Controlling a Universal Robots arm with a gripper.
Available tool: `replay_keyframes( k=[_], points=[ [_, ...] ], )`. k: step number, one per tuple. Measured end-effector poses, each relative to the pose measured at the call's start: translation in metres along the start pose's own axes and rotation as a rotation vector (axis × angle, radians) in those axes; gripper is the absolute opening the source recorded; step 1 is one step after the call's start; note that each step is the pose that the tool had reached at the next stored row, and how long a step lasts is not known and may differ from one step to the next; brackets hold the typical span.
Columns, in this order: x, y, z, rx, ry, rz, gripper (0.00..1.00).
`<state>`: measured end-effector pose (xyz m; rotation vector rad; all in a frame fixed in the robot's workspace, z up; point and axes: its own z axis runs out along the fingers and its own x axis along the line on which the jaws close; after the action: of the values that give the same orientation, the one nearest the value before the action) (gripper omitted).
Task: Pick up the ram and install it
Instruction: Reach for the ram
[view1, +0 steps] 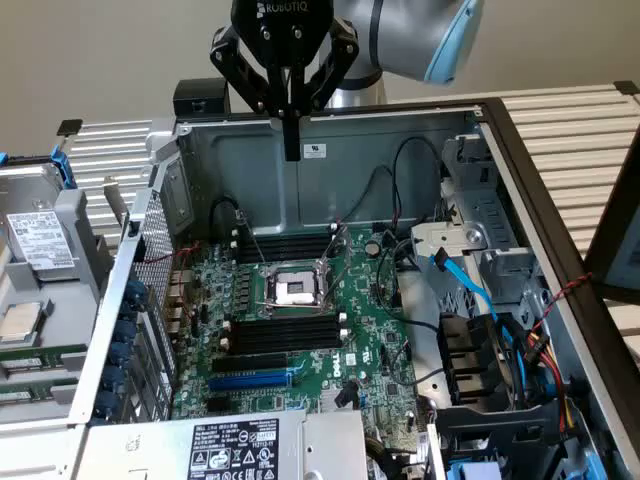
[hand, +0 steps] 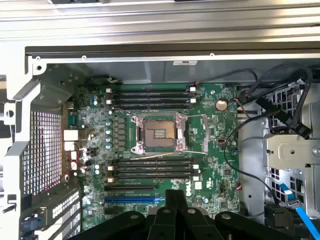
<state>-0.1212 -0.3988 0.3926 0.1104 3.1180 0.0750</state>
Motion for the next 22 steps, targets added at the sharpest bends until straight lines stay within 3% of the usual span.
replay_keyframes(
  k=[10, 22],
  points=[
    [0.0, 0.0, 0.0, 0.0, 0.0, 0.0, 0.1],
    [0.053, -0.0034, 0.0048, 0.0001, 0.001, 0.0, 0.1]
  ],
)
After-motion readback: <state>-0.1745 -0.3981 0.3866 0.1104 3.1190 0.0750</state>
